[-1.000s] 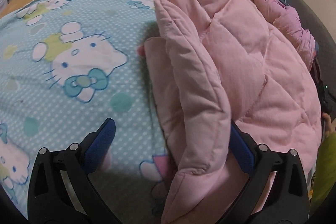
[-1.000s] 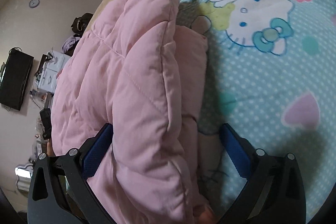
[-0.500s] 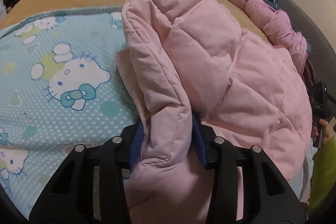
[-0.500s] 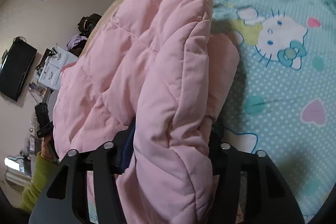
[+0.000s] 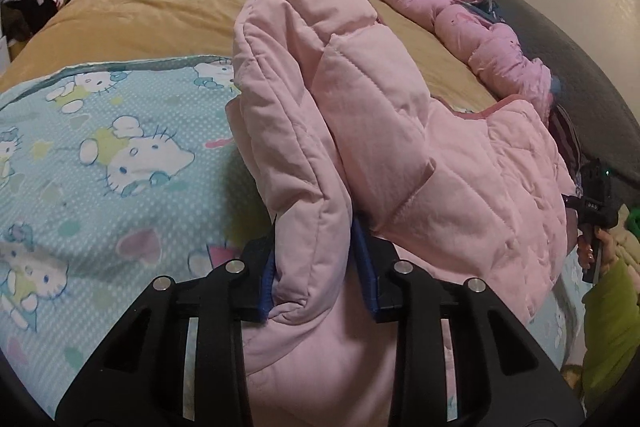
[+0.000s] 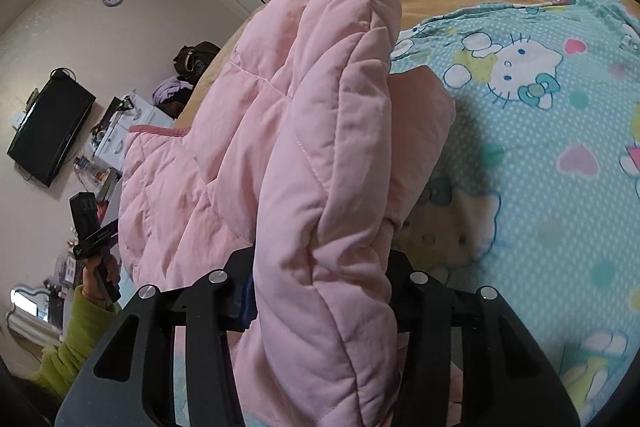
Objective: Fold large clothes
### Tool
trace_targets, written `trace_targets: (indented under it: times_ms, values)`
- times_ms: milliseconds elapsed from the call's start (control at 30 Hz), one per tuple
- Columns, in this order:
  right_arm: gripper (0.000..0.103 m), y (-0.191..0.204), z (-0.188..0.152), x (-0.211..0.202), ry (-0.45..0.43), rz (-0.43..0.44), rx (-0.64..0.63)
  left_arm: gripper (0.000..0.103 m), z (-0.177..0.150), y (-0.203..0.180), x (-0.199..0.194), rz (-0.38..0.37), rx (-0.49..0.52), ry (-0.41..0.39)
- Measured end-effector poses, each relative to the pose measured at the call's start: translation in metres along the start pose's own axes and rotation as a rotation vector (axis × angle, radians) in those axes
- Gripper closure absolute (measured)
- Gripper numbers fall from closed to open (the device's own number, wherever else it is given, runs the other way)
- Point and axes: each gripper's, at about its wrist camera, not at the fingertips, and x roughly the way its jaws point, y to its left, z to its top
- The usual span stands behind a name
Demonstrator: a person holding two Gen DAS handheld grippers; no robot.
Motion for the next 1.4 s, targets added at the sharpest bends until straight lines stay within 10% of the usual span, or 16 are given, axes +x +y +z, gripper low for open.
trace_targets:
  times_ms: [467, 667, 800, 1033, 1100, 1200, 1400]
  values:
    - [0.059, 0.036, -0.049, -0.046, 0.003, 0.013, -0.052, 0.092, -0.036, -0.033, -0.060, -0.094, 0.022, -0.031]
    - [0.059, 0.028, -0.050, -0.039, 0.030, -0.030, -0.004, 0.089, -0.040, -0.034, -0.061, 0.038, 0.034, -0.003]
    - [0.058, 0.010, -0.054, -0.035, 0.033, -0.025, 0.054, 0.057, -0.038, -0.003, -0.048, 0.170, -0.015, 0.017]
    - [0.050, 0.005, -0.051, -0.026, 0.048, -0.045, 0.064, 0.020, -0.040, 0.027, -0.004, 0.099, -0.065, 0.108]
    - [0.049, 0.004, -0.050, -0.022, 0.055, -0.046, 0.073, 0.021, -0.043, 0.036, 0.008, 0.035, -0.119, 0.120]
    - [0.045, -0.003, -0.045, -0.014, 0.077, -0.049, 0.096, 0.058, -0.050, 0.034, 0.020, -0.091, -0.175, 0.132]
    - [0.040, -0.021, -0.031, -0.002, 0.122, -0.041, 0.113, 0.069, -0.064, -0.015, 0.010, 0.053, -0.051, 0.131]
